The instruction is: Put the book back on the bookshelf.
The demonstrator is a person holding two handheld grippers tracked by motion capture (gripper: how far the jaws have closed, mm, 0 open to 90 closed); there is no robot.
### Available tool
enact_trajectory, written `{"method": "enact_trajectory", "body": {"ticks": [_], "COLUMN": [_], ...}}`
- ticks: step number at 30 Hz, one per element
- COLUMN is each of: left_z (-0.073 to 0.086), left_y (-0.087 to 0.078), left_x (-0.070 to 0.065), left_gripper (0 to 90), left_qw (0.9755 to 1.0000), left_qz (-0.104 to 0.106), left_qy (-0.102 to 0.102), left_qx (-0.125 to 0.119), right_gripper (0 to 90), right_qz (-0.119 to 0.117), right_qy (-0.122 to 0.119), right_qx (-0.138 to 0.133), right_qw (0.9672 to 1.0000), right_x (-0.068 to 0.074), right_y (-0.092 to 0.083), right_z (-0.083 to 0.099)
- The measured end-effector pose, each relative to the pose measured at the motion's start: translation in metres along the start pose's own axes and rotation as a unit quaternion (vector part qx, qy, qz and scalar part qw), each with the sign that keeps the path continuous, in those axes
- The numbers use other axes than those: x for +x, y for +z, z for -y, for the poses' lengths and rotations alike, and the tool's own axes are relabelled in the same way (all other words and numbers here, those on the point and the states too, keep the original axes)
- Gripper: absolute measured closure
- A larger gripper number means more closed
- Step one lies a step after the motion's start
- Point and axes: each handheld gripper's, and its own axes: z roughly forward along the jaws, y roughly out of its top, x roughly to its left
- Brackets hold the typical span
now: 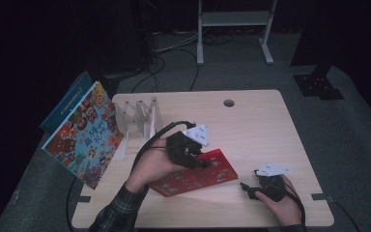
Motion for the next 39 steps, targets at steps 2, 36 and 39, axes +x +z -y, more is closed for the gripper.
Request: {"method": "enact_trajectory", "body": {"ticks": [2, 36, 39], "left_z": [0.006, 0.096, 0.103], "left_y": [-0.006, -0.099, -0.105], "left_x": [0.002, 0.012, 0.014], "left_gripper": [79.7, 79.7, 79.7], "left_qw": [0.9999, 0.9747, 0.9720], "left_qz": [-0.003, -0.097, -0.099], "left_qy": [-0.006, -0.099, -0.106], "left_qx": [-0.014, -0.176, -0.185], "right_gripper": [19.6, 16.5, 16.6], "right_qz": [0.001, -0.006, -0.006], "right_qy": [-0.001, -0.007, -0.006], "right_qx": [0.002, 0.004, 0.004], "right_qw": [1.0000, 1.0000, 1.0000], "right_x": [0.000, -0.002, -0.002], "right_y": [0.001, 0.003, 0.003], "right_z": [-0.001, -0.002, -0.002]}}
